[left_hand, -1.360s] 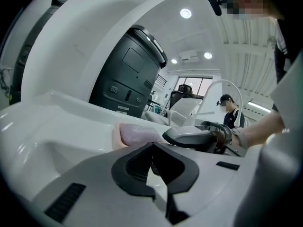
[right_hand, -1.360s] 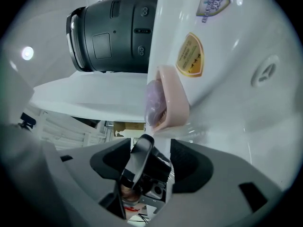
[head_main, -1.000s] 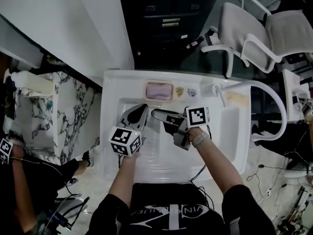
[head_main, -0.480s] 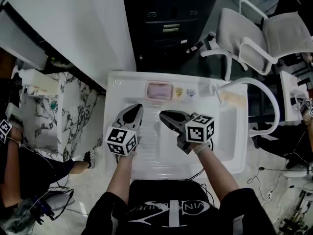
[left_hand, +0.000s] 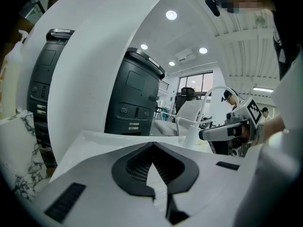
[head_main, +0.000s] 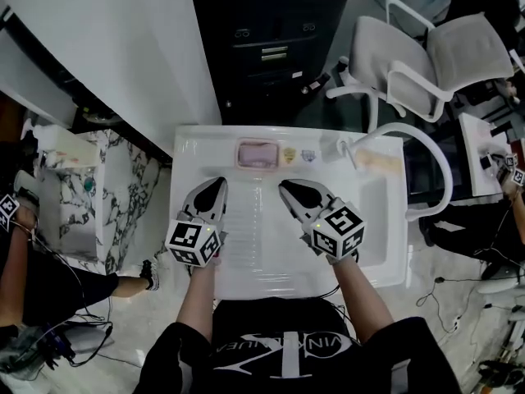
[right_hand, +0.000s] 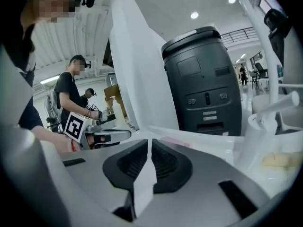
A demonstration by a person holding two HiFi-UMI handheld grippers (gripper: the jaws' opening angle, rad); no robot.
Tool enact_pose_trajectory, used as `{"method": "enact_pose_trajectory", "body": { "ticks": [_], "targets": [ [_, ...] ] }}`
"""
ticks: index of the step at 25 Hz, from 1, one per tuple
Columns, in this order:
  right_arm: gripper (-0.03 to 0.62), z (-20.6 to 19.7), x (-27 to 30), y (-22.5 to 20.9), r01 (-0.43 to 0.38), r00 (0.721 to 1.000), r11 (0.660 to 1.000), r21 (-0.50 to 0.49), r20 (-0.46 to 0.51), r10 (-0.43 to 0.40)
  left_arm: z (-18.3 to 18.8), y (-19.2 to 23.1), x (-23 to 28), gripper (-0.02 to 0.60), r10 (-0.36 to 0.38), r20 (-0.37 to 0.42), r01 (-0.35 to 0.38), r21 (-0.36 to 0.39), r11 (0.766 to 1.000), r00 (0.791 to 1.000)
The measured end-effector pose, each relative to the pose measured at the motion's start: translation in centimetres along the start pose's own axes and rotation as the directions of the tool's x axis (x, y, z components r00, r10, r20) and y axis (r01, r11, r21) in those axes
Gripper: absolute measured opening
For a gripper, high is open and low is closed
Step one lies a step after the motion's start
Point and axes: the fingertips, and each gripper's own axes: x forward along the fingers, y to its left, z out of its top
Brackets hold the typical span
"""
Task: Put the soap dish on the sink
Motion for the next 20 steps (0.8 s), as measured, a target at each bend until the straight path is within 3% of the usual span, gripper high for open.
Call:
{"method": "enact_pose_trajectory", "body": {
  "ticks": [8, 13, 20],
  "targets": [
    [0.041, 1.9, -2.4, -0.7, 0.092, 0.991, 0.995, -0.047, 0.097, -0.088, 1.8, -0.2, -1.5, 0.015, 0.025, 0.046, -0.025, 0.018, 1.0, 0.999],
    [0.041, 2.4, -2.9, -0.6, 0.109, 0.987, 0.993, -0.05, 0.121, -0.103, 3.0, 0.1, -2.8, 0.015, 0.068, 0.082, -0.072, 0.05, 0.996, 0.994],
    [0.041, 2.6, -3.1, -0.5, 0.12, 0.986, 0.991, -0.058, 0.128, -0.112, 3.4, 0.5, -3.2, 0.015, 0.078, 0.096, -0.082, 0.044, 0.996, 0.992]
  ]
}}
